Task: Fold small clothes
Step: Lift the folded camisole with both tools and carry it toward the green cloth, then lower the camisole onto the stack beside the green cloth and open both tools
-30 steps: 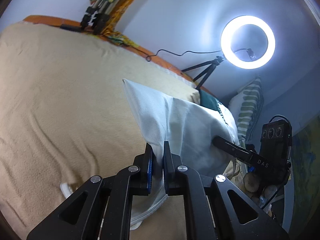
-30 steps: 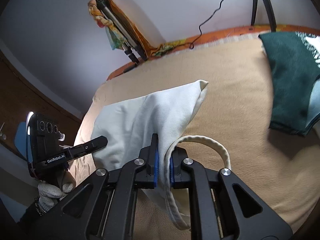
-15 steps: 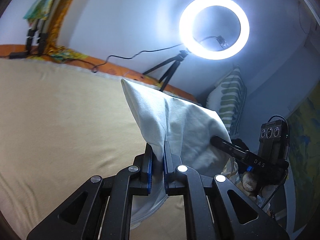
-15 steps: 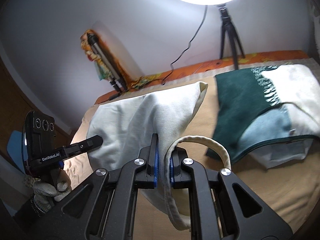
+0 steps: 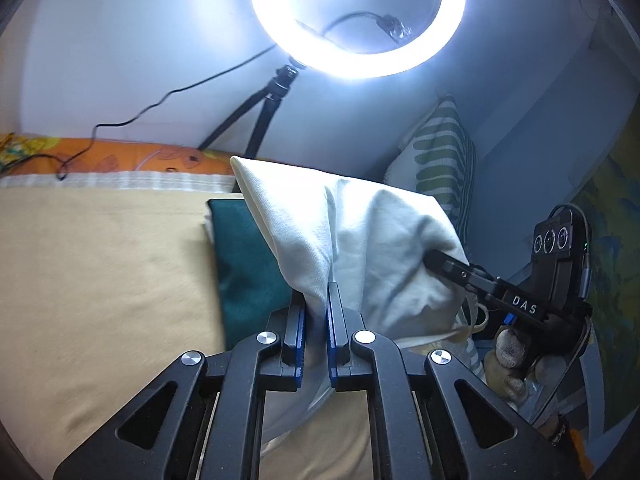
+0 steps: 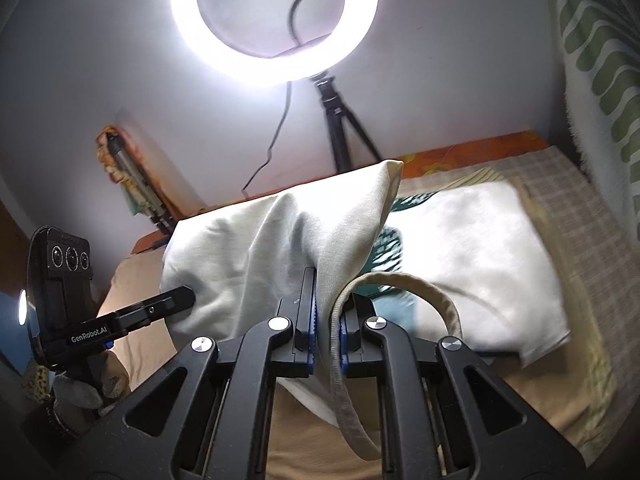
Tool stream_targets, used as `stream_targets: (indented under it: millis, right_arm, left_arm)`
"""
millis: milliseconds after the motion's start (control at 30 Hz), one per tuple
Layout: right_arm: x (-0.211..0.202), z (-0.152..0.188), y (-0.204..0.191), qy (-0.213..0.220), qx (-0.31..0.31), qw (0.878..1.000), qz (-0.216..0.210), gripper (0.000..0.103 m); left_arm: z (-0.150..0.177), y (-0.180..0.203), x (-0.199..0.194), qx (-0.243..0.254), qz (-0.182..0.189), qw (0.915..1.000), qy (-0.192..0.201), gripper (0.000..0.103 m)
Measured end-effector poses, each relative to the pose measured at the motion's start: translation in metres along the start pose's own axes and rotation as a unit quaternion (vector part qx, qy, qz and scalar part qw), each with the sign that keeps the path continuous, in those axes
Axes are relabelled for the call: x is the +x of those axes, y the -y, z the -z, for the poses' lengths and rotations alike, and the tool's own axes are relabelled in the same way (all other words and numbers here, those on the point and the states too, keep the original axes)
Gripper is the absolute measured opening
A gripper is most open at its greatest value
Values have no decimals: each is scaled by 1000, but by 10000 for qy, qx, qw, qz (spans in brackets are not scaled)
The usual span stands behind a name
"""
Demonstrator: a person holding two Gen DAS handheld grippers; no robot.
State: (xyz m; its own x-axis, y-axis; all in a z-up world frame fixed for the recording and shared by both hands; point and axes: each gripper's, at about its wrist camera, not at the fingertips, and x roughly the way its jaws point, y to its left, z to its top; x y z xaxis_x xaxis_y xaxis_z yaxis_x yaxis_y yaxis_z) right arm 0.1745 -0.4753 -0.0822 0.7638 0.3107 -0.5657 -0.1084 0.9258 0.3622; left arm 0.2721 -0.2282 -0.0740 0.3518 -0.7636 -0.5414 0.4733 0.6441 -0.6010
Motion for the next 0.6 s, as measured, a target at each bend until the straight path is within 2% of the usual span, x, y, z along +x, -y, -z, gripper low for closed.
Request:
stream_targets:
  millis: [333, 600]
  right_arm:
    - [26, -23, 59, 58, 59, 9993, 367, 9]
    - [54, -24, 79, -53, -6, 9988, 494, 9]
  left_arm:
    - [-19, 17, 58, 336, -213, 9991, -140, 7]
    - [-18, 13, 71, 374, -482, 9981, -117, 7]
